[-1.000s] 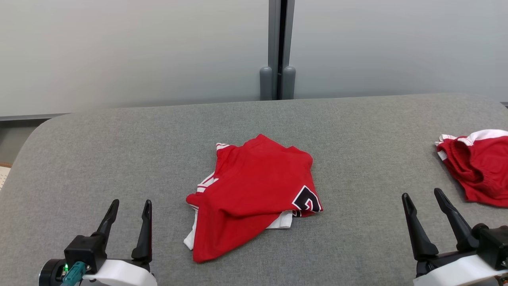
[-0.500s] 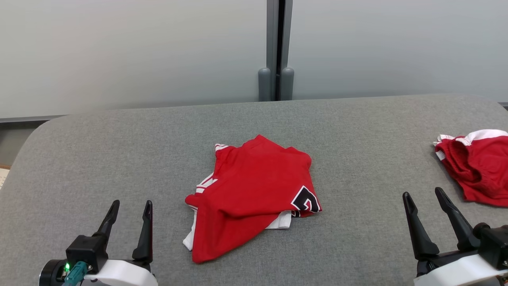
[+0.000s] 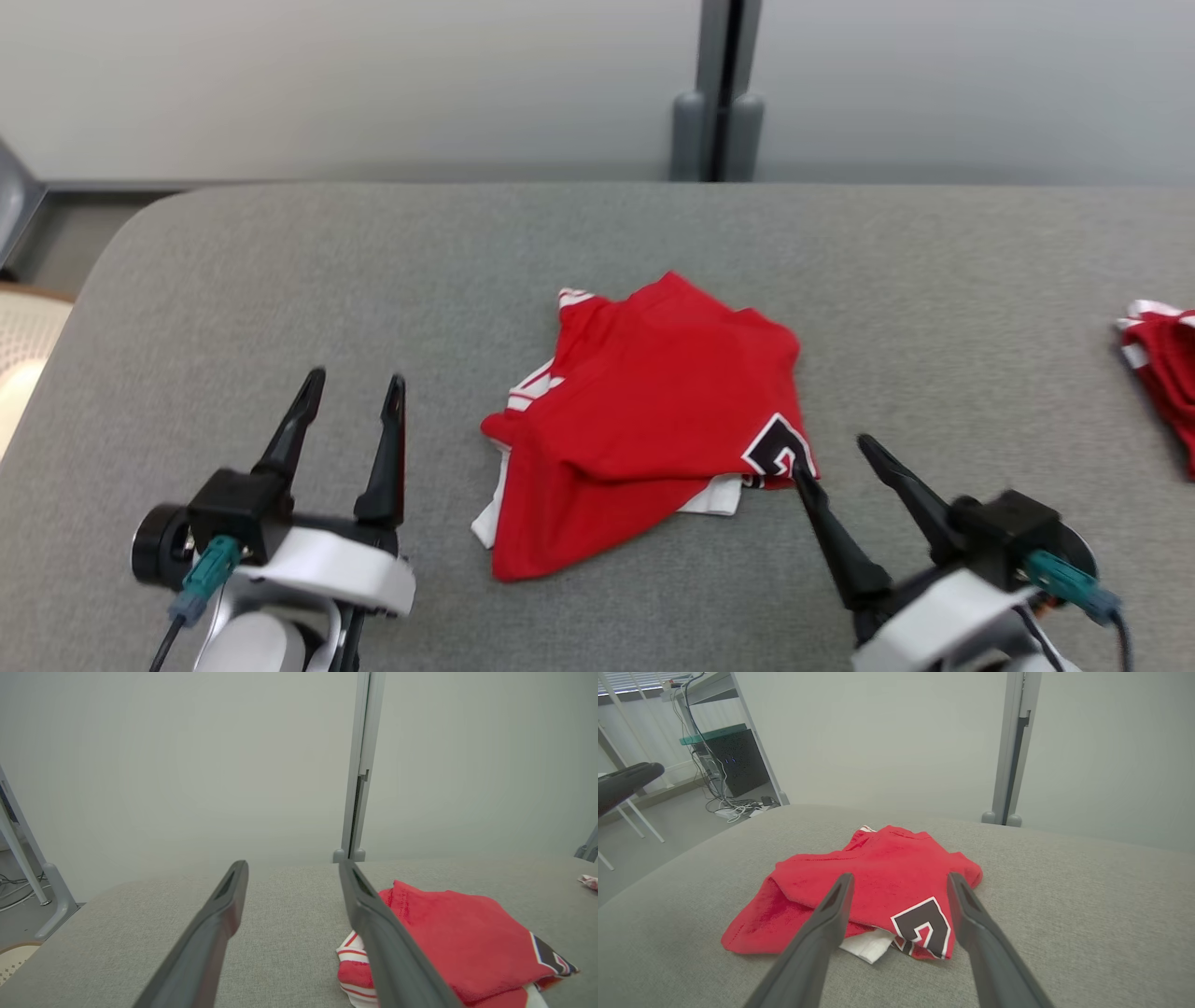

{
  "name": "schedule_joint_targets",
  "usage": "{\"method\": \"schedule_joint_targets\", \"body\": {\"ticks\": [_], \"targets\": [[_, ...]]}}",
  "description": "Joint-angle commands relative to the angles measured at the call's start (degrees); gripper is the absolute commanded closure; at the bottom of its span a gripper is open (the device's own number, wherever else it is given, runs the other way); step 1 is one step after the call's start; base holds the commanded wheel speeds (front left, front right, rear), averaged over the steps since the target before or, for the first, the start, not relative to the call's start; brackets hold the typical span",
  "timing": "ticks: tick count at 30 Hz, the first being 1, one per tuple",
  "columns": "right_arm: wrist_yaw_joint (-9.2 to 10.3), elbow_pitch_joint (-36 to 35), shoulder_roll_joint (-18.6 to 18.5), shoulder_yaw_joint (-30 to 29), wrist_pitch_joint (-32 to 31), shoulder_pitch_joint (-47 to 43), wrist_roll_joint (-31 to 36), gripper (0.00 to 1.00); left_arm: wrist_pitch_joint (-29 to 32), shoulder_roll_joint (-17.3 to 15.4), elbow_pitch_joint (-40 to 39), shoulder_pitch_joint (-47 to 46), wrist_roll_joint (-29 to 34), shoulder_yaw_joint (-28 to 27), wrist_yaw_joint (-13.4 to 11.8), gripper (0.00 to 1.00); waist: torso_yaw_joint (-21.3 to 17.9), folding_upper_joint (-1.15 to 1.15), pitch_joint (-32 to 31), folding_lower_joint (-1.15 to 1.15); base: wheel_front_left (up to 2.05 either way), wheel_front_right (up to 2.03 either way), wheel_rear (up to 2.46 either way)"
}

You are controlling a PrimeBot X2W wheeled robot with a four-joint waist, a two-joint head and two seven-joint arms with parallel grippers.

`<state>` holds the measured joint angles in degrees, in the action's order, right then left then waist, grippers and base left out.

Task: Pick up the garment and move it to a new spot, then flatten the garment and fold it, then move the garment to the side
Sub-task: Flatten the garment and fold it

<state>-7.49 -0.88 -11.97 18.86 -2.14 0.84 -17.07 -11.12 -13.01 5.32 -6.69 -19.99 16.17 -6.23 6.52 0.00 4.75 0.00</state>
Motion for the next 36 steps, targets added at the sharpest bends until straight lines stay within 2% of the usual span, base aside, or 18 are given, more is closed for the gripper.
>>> {"method": "schedule_joint_targets", "body": {"ticks": [1, 8, 14, 15, 17, 24, 32, 36], "targets": [[0.0, 1.6, -0.6, 2.4, 0.1, 3.1, -0.5, 0.0, -0.6, 0.6, 0.2, -2.9, 0.5, 0.5, 0.6, 0.0, 4.2, 0.0, 4.8, 0.0, 0.0, 0.0, 0.0], [0.0, 8.2, -1.8, 12.0, 0.1, 12.5, -1.1, 0.0, -2.4, 2.9, 2.3, -8.2, 1.0, 1.6, 1.6, 0.0, 8.6, 0.0, 10.0, 0.0, 0.0, 0.0, 0.0], [0.01, 16.4, -3.2, 20.4, -0.8, 20.5, -2.1, 0.0, -3.6, 4.7, 4.7, -10.7, 1.1, 1.8, 2.1, 0.0, 10.0, 0.0, 12.0, 0.0, 0.0, 0.0, 0.0], [0.01, 17.4, -3.2, 21.1, -0.3, 21.5, -2.5, 0.21, -3.7, 5.0, 5.0, -10.9, 1.2, 1.7, 2.2, 0.0, 10.0, 0.0, 12.2, 0.0, 0.0, 0.0, 0.0], [0.01, 19.0, -3.1, 21.3, 0.9, 23.0, -3.2, 1.0, -3.9, 5.1, 5.4, -10.9, 1.3, 1.5, 2.4, 0.0, 9.7, 0.0, 12.5, 0.0, 0.0, 0.0, 0.0], [0.01, 19.1, -2.3, 15.8, 8.9, 23.0, -5.8, 1.0, -4.0, 4.6, 5.2, -10.6, 1.9, -0.2, 1.9, 0.0, 6.5, 0.0, 12.7, 0.0, 0.0, 0.0, 0.0], [0.0, 16.4, -0.4, 0.0, 14.1, 15.2, -6.9, 1.0, -4.0, 3.6, 4.4, -9.3, 2.4, -1.4, 1.7, 0.0, 1.9, 0.0, 12.2, 0.0, 0.0, 0.0, 0.0], [0.0, 16.2, 2.0, -8.8, 15.4, 9.6, -8.4, 1.0, -4.0, 3.3, 4.1, -8.9, 2.6, -1.7, 1.6, 0.0, 0.4, 0.0, 12.1, 0.0, 0.0, 0.0, 0.0]]}}
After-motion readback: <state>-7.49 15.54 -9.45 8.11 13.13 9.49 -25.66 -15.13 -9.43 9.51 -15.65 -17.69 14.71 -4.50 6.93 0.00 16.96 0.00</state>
